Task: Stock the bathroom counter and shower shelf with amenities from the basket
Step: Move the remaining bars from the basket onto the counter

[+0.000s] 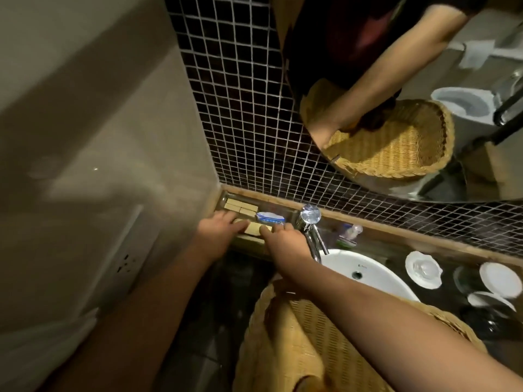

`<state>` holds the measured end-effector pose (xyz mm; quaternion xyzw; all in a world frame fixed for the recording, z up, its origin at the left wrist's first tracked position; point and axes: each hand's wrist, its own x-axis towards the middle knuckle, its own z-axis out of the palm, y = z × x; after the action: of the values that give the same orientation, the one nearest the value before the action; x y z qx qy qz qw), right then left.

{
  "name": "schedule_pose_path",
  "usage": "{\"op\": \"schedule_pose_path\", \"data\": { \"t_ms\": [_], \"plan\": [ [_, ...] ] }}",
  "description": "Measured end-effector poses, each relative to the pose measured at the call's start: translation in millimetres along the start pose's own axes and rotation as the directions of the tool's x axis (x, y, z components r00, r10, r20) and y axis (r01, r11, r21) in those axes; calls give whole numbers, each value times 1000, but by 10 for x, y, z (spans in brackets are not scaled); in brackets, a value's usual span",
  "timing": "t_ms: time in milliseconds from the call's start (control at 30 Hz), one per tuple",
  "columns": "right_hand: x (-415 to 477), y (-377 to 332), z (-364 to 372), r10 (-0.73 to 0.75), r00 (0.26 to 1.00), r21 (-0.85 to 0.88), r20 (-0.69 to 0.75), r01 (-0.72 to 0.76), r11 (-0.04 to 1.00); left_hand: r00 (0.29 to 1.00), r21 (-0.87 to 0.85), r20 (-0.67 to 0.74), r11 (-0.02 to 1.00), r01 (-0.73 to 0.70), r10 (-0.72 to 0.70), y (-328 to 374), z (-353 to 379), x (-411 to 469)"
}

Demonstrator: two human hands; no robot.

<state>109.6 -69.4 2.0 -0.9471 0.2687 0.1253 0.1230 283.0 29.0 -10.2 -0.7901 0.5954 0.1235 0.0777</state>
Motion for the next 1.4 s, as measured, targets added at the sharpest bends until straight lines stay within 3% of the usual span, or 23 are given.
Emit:
{"op": "schedule_pose_path", "data": {
  "t_ms": [267, 400, 533, 667, 900, 1400],
  "plan": [
    [196, 92, 171, 11, 997, 18, 79, -13, 1000, 997, -237, 49, 969, 69, -59, -26, 362, 196],
    [255, 89, 225, 23, 989, 33, 145, -28, 999, 996, -275, 67, 958, 75, -59, -47, 433, 233],
    [333, 88, 267, 55, 985, 17, 164, -58, 998, 999, -191, -31, 982, 6, -12, -46, 473, 254],
    [405, 41, 304, 103, 974, 65, 202, -118, 991, 992, -220, -123, 975, 14, -42, 21, 529, 239],
    [358, -124, 400, 175, 884, 159, 433, -266, 951, 993, -151, -57, 984, 97, -107, 91, 793, 55],
    [407, -180, 562, 239, 853, 20, 464, -280, 960, 992, -84, 26, 989, 124, -122, 214, 1070, 30]
  ]
}}
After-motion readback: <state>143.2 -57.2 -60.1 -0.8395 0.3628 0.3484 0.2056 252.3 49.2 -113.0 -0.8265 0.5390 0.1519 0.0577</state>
